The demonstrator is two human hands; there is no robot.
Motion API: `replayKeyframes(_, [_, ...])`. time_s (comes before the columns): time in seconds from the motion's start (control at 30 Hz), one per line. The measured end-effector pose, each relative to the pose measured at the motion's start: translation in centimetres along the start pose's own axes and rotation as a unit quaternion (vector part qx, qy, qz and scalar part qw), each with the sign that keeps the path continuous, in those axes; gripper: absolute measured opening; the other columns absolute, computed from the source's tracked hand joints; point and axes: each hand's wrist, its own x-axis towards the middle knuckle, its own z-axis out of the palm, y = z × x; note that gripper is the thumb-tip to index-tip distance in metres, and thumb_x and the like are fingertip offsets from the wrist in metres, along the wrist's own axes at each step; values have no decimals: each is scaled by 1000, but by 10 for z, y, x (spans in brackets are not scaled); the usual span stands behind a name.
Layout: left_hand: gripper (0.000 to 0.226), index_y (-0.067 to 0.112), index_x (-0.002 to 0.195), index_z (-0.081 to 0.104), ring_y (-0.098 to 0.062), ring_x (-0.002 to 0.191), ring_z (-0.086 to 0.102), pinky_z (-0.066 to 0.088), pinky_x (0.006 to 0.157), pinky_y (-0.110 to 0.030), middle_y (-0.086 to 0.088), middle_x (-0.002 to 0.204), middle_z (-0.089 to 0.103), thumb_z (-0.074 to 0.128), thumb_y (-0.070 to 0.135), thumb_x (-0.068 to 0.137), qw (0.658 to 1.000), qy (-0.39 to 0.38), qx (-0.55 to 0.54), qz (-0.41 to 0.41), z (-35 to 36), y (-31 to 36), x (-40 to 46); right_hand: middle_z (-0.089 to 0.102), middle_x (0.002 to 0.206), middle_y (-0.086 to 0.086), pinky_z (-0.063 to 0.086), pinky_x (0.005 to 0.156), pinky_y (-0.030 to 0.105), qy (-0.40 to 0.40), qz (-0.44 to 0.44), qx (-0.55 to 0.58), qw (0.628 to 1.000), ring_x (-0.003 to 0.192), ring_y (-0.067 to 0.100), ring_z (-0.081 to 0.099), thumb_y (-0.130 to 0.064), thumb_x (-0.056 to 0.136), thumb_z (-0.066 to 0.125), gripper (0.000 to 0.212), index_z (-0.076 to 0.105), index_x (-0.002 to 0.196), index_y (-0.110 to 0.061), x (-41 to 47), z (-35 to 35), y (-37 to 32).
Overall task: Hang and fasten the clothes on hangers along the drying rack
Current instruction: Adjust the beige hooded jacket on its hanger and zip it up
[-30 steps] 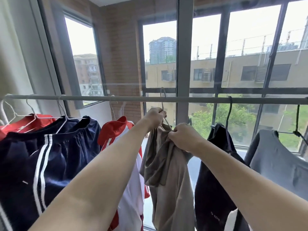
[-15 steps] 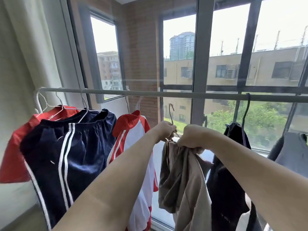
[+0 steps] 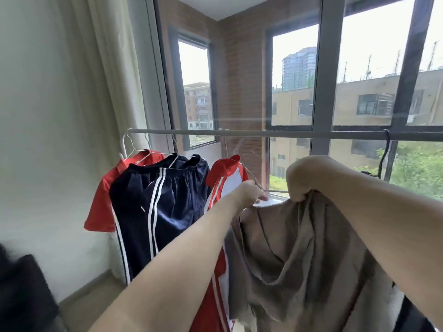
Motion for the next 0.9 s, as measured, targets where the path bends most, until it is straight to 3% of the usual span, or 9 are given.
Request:
replayKeyframes(0.07, [14, 7, 98, 54, -28, 97, 61, 50, 92, -36, -23, 117, 67, 42, 0, 99, 999, 0, -32, 4, -3, -3, -17, 47, 78, 2, 51, 78, 29, 5, -1, -33, 999, 86, 20, 54, -14, 84, 56, 20, 59, 104, -13, -4, -3, -2])
replayKeyframes(0.17, [16, 8, 104, 51, -23, 88, 62, 52, 91, -35, -16, 102, 71, 36, 4, 100, 999, -3, -40, 3, -9, -9, -38, 45, 77, 2, 53, 84, 33, 28, 10, -55, 998, 89, 21, 55, -15, 83, 58, 15, 51, 96, -16, -13, -6, -10])
replayKeyframes(0.27, [18, 8, 108, 53, -21, 83, 61, 50, 79, -30, -10, 92, 68, 36, 8, 102, 999, -31, -35, -10, -24, -8, -66, 46, 78, 1, 52, 91, 36, 21, 28, -52, 998, 93, 23, 56, -16, 83, 61, 20, 51, 100, -17, -22, -12, -16])
replayKeyframes(0.37, [19, 9, 106, 55, -23, 87, 63, 52, 80, -32, -10, 95, 69, 36, 13, 105, 998, -60, -27, -12, -41, -3, -96, 49, 84, 2, 52, 94, 39, 8, 53, -41, 998, 103, 27, 57, -20, 86, 63, 32, 58, 117, -14, -23, -16, -22])
replayKeyframes(0.47, [22, 6, 107, 55, -24, 86, 65, 54, 81, -36, -11, 96, 69, 37, 17, 106, 996, -74, -39, 3, -53, 4, -126, 56, 107, 5, 53, 90, 39, 26, 86, -24, 996, 108, 28, 58, -22, 86, 64, 34, 58, 120, -16, -24, -17, -25])
replayKeyframes(0.57, [21, 6, 104, 55, -23, 76, 67, 56, 84, -40, -9, 86, 68, 37, 17, 107, 994, -82, -68, 34, -60, 8, -151, 54, 93, 2, 53, 91, 36, 30, 81, -13, 996, 101, 24, 58, -22, 88, 64, 22, 57, 108, -17, -24, -17, -30])
replayKeyframes(0.63, [21, 8, 96, 54, -21, 67, 67, 56, 72, -35, -7, 78, 68, 37, 15, 106, 993, -65, -82, 57, -65, 11, -161, 54, 86, 1, 53, 88, 33, 52, 71, -1, 996, 94, 22, 59, -20, 89, 63, 15, 58, 102, -16, -24, -19, -35])
replayKeyframes(0.77, [23, 9, 89, 54, -20, 56, 66, 48, 59, -31, -7, 68, 68, 38, 13, 104, 991, -7, -77, 108, -71, 18, -171, 53, 78, -2, 45, 62, 27, 100, 67, 1, 993, 82, 20, 58, -13, 91, 54, 6, 54, 85, -16, -24, -23, -45])
replayKeyframes(0.9, [22, 10, 91, 56, -23, 57, 69, 57, 58, -32, -9, 70, 72, 38, 17, 102, 991, 42, -26, 122, -80, 25, -168, 64, 98, -3, 51, 64, 29, 142, 56, 53, 987, 87, 18, 63, -14, 87, 54, 10, 63, 90, -19, -14, -21, -48])
